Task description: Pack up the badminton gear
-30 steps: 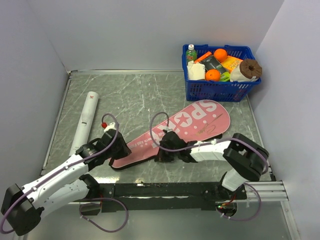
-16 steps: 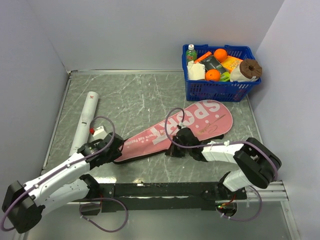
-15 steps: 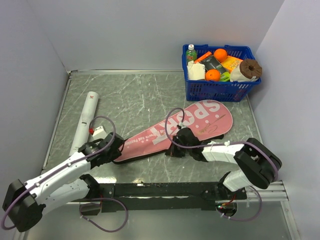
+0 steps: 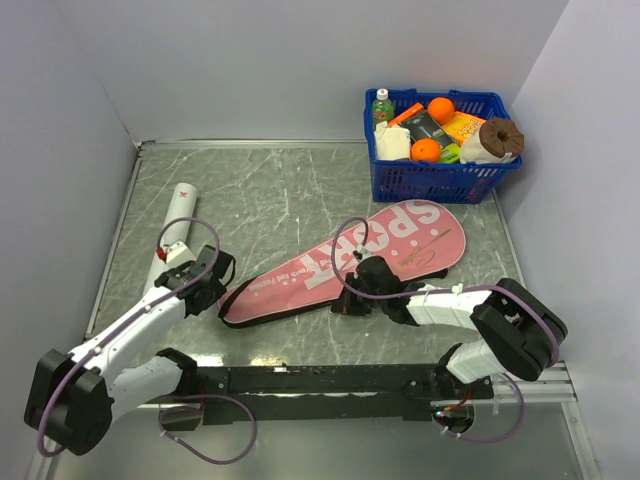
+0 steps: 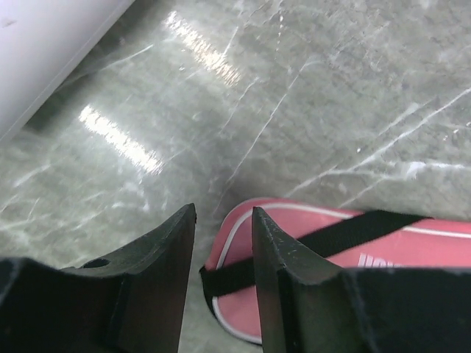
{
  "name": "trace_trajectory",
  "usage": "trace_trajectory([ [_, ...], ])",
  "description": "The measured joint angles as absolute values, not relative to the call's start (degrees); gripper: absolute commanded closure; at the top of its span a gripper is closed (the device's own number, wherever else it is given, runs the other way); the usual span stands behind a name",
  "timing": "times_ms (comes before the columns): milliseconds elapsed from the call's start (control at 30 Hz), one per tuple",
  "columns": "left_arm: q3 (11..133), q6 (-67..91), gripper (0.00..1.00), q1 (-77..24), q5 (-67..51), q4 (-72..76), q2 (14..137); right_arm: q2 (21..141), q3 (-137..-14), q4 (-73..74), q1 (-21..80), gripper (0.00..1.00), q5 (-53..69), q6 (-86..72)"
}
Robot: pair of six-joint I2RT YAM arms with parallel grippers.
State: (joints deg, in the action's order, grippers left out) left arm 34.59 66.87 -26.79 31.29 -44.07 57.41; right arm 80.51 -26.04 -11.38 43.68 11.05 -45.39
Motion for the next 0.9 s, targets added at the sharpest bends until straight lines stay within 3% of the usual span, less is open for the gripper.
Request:
trace_trajectory([
  [333,24.93,61.23,0.62,-24.27,24.71,-26.85,59.33,80.73,-25.21,-13.47,43.18,1.00,12.75,-45.17],
  [467,22.46,60.66,0.77,-24.08,21.41,-19.92,58.89,82.56,-25.67,-13.76,43.46,1.00,13.06,-45.19],
  [900,17.06,60.53,0.82,-27.18,13.30,-16.78,49.21,94.13,-43.66,-5.69,56.97,1.00,12.82,-45.15],
])
